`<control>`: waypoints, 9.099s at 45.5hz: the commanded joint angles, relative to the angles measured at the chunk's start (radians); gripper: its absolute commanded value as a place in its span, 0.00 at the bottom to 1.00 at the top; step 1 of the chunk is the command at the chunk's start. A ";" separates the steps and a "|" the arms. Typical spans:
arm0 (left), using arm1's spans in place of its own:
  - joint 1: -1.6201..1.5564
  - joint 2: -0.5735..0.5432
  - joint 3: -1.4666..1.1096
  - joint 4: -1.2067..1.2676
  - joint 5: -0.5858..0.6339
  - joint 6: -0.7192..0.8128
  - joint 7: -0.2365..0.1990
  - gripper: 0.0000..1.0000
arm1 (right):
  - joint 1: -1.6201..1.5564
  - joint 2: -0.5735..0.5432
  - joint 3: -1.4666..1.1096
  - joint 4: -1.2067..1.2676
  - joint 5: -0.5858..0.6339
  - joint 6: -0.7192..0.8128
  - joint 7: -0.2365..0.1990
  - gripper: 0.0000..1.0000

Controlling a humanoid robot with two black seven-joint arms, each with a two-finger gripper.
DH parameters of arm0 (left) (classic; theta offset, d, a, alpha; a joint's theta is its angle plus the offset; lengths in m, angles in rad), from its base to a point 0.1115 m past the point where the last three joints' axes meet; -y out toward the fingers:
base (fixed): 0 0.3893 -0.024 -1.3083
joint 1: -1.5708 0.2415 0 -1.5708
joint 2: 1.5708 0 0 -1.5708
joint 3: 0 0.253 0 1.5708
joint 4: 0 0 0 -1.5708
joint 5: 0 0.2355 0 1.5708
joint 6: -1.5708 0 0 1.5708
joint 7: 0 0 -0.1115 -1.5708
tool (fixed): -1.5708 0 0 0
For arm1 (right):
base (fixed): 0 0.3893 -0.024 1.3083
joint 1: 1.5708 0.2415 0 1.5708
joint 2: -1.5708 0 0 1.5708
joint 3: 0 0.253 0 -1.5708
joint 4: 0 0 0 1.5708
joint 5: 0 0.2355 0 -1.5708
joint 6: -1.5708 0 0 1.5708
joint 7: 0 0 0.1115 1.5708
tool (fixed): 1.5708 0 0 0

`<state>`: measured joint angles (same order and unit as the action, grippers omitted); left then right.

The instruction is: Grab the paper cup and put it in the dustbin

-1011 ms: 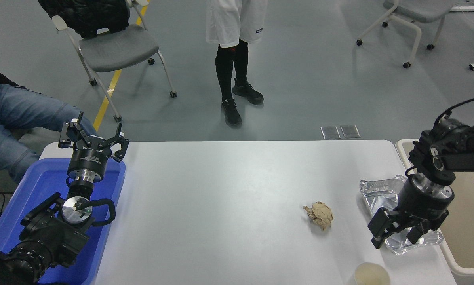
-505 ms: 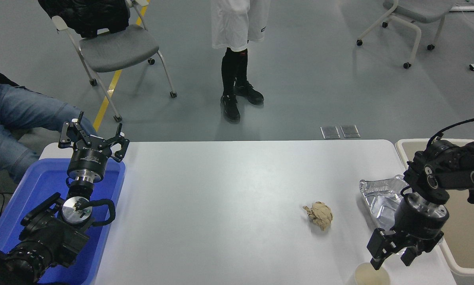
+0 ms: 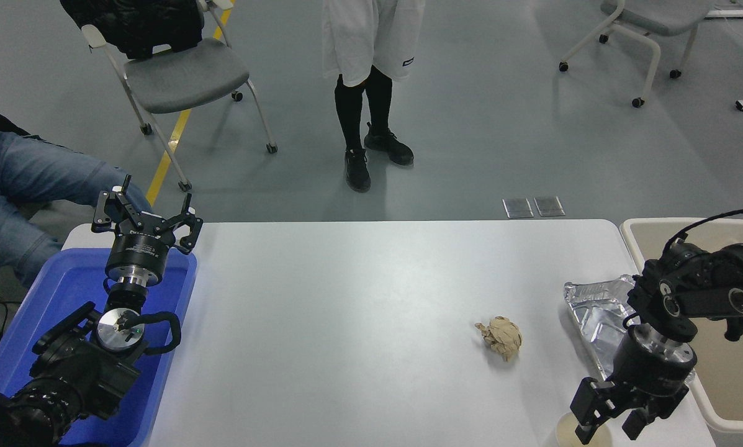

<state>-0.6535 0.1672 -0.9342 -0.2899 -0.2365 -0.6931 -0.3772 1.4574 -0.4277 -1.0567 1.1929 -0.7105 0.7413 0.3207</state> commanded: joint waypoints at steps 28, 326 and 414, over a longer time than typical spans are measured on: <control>0.000 0.000 0.000 0.000 -0.001 0.000 0.000 0.99 | -0.060 -0.043 -0.029 -0.039 0.148 -0.060 0.001 0.00; 0.000 0.000 0.000 0.000 -0.003 0.006 0.000 0.99 | -0.322 -0.563 0.342 -0.518 0.477 -0.336 -0.058 1.00; 0.000 0.000 0.000 0.000 -0.001 0.006 0.000 0.99 | 0.563 0.228 -0.304 -0.174 0.316 0.044 -0.061 1.00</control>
<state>-0.6535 0.1672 -0.9342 -0.2899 -0.2393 -0.6871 -0.3774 2.0136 -0.2101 -1.3591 1.0148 -0.4022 0.7851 0.2598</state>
